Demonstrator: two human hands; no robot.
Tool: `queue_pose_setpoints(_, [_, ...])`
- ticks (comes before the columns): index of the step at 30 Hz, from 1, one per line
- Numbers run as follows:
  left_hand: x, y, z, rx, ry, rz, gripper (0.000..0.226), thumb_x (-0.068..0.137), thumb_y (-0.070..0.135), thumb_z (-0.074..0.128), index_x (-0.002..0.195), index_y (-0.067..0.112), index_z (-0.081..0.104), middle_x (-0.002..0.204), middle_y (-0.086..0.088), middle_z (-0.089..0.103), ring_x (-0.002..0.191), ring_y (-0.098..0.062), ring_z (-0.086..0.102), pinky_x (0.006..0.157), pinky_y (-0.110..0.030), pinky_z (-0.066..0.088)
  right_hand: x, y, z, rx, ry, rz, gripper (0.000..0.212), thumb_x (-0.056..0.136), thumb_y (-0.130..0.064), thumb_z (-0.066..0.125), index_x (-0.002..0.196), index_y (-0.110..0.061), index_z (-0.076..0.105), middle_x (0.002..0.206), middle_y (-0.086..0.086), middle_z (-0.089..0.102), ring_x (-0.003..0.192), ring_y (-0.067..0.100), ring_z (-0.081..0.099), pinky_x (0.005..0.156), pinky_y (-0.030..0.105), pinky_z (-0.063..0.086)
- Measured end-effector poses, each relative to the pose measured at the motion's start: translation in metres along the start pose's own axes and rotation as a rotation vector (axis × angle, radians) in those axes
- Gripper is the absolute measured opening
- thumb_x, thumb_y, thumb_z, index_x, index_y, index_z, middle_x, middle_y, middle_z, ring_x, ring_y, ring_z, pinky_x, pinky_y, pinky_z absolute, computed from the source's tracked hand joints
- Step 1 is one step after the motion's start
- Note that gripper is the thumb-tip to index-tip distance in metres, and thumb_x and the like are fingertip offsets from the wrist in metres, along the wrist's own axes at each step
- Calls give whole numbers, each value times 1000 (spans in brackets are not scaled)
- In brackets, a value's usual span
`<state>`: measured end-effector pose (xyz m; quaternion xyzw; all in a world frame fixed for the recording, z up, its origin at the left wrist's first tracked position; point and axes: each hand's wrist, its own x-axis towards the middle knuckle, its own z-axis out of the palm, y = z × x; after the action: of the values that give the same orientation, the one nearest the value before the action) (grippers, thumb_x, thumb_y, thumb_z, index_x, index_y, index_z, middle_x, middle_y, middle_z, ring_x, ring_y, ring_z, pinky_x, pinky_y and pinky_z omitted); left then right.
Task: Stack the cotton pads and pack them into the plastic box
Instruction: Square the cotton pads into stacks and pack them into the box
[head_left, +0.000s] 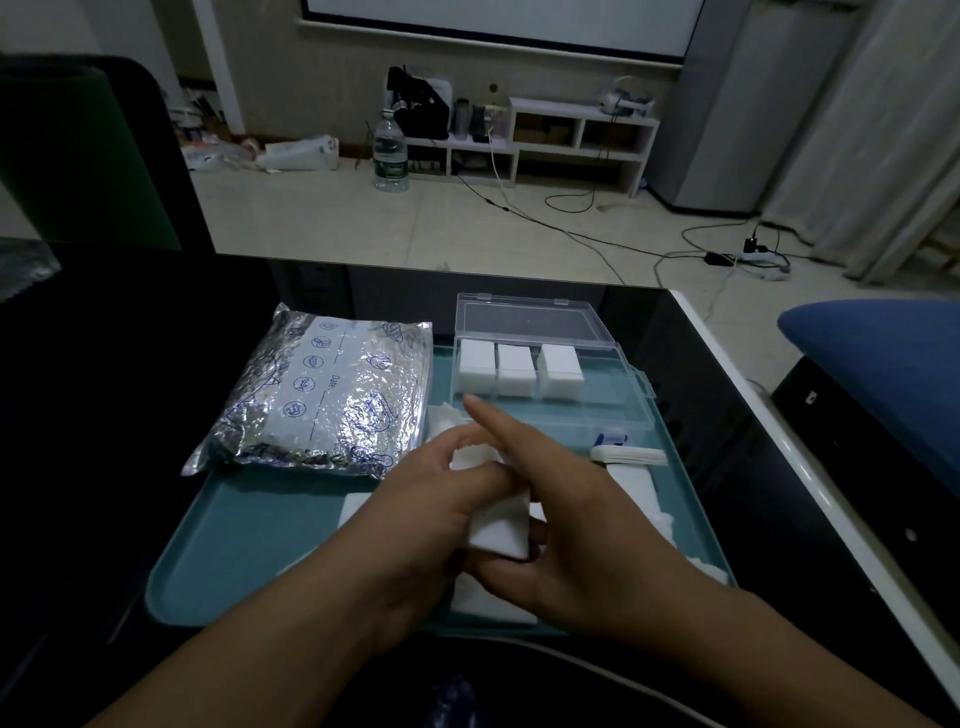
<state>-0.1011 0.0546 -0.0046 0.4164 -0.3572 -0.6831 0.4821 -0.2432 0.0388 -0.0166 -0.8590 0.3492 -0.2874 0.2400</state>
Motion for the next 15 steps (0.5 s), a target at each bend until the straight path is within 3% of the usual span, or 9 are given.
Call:
queue_pose_setpoints(4, [3, 5, -2, -55, 119, 11, 41, 91, 0, 56, 124, 23, 59, 80, -11, 72, 57, -23, 64, 52, -32, 52, 0, -1, -20, 43, -2, 120, 83, 79, -48, 72, 149, -37, 28, 134, -23, 49, 123, -11, 43, 98, 5, 33])
queue_pose_setpoints(7, [4, 11, -6, -83, 189, 24, 39, 90, 0, 56, 117, 27, 62, 70, -3, 71, 58, -17, 66, 48, -29, 53, 3, 14, -40, -63, 81, 211, 50, 84, -48, 59, 132, -37, 52, 115, -23, 60, 110, -10, 52, 95, 13, 43])
queue_pose_setpoints(9, [5, 13, -9, -99, 198, 12, 29, 93, 1, 54, 110, 23, 64, 72, -2, 71, 60, -18, 67, 49, -28, 53, 4, 25, -45, -225, 71, 284, 36, 88, -41, 56, 123, -35, 58, 106, -24, 60, 102, -9, 52, 92, 11, 41])
queue_pose_setpoints(11, [4, 15, -9, -120, 203, 4, 20, 94, 3, 53, 101, 18, 63, 74, -4, 71, 56, -18, 65, 50, -28, 52, 1, 34, -44, -380, -2, 319, 31, 91, -36, 57, 122, -33, 60, 108, -22, 58, 104, -6, 49, 88, 6, 33])
queue_pose_setpoints(15, [4, 15, -6, -179, 211, 9, 7, 94, 8, 56, 97, 13, 60, 74, -7, 68, 51, -17, 53, 50, -27, 47, 3, 31, -32, -479, -162, 359, 38, 96, -42, 51, 131, -29, 54, 127, -10, 57, 118, 10, 43, 101, 24, 33])
